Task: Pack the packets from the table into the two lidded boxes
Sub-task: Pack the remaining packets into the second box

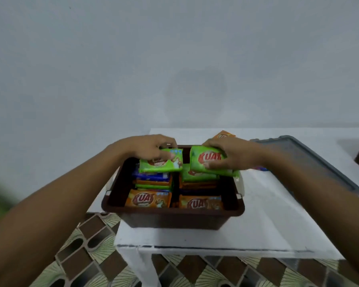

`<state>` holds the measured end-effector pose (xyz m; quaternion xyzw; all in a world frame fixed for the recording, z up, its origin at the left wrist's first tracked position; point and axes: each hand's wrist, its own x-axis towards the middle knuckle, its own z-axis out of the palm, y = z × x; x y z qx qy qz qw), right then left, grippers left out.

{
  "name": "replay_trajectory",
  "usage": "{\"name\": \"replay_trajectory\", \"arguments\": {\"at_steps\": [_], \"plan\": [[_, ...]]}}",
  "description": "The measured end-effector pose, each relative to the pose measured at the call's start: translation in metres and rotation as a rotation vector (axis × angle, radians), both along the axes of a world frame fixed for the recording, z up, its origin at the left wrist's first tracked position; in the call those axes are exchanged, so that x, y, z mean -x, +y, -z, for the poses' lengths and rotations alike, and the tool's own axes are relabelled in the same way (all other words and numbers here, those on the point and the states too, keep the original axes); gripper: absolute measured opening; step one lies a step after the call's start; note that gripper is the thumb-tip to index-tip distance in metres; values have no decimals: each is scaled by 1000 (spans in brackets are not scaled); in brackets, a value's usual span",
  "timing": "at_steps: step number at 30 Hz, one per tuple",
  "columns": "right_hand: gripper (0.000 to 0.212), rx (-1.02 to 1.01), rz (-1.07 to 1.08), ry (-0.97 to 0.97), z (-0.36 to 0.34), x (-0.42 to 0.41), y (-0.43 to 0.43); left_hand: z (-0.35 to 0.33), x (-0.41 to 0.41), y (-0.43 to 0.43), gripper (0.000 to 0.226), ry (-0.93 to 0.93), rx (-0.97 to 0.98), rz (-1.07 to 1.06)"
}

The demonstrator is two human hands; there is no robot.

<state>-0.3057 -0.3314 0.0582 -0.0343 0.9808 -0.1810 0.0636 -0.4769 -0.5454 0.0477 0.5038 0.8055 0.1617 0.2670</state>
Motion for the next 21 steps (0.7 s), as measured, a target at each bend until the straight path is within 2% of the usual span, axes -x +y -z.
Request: {"name": "replay_trajectory", "arguments": {"at_steps": [2, 5, 7, 10, 13, 21], "plan": [[43, -97, -93, -93, 8, -4, -21, 14, -7, -16, 19, -27, 34, 82], [38, -193, -149, -190, 24, -8, -45, 37, -15, -34, 13, 51, 86, 163], [29, -260, -165, -200, 35, -9, -54, 46, -18, -42, 17, 139, 83, 165], [29, -397, -149, -136, 45, -14, -61, 49, -22, -48, 29, 249, 115, 153], [34, -406, -105, -79, 49, -18, -62, 49, -27, -47, 27, 250, 156, 163], [34, -367, -84, -128, 51, -17, -61, 48, -29, -51, 26, 208, 167, 188]]}}
